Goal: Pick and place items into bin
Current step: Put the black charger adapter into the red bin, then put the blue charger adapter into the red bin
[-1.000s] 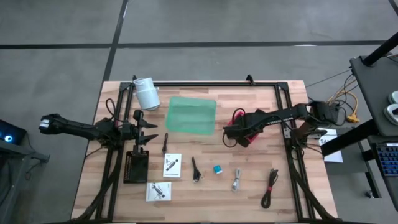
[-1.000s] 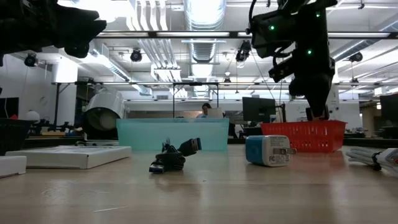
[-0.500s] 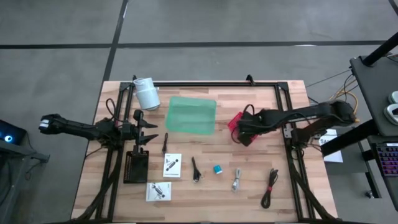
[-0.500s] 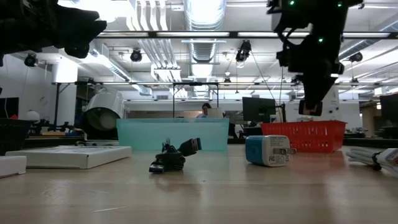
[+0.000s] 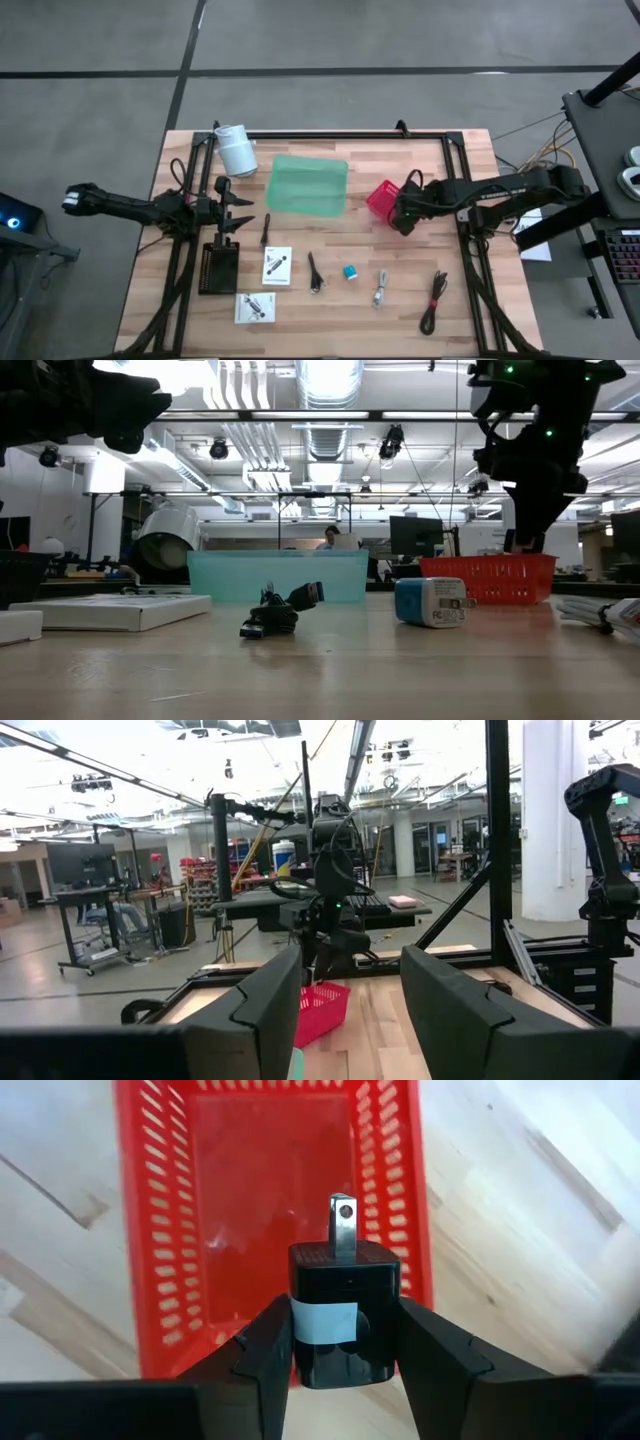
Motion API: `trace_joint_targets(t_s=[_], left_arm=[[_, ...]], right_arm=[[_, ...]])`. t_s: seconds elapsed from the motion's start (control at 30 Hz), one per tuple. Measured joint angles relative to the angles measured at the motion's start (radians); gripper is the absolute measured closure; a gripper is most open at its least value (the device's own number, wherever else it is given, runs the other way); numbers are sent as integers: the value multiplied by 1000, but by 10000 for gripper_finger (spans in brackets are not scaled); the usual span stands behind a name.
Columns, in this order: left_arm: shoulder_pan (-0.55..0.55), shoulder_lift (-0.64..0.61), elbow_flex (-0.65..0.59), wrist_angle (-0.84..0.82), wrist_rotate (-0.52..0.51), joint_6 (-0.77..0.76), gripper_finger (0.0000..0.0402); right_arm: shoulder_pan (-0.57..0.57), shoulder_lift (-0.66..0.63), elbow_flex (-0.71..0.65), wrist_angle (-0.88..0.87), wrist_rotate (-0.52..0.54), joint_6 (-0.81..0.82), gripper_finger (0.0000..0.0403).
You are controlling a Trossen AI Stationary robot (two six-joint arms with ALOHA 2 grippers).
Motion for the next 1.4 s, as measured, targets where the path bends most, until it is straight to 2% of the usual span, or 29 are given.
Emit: trace_joint_targets(t_s=[0.67, 1.1, 1.4], left_arm=[[0, 0, 0, 0, 0, 0, 244], [0, 0, 0, 0, 0, 0, 244], [0, 0, 0, 0, 0, 0, 244]], right_arm=[[0, 6, -29, 15, 1, -37, 266], [0, 6, -29, 26, 4, -42, 220], [0, 7, -27, 30, 4, -45, 218]])
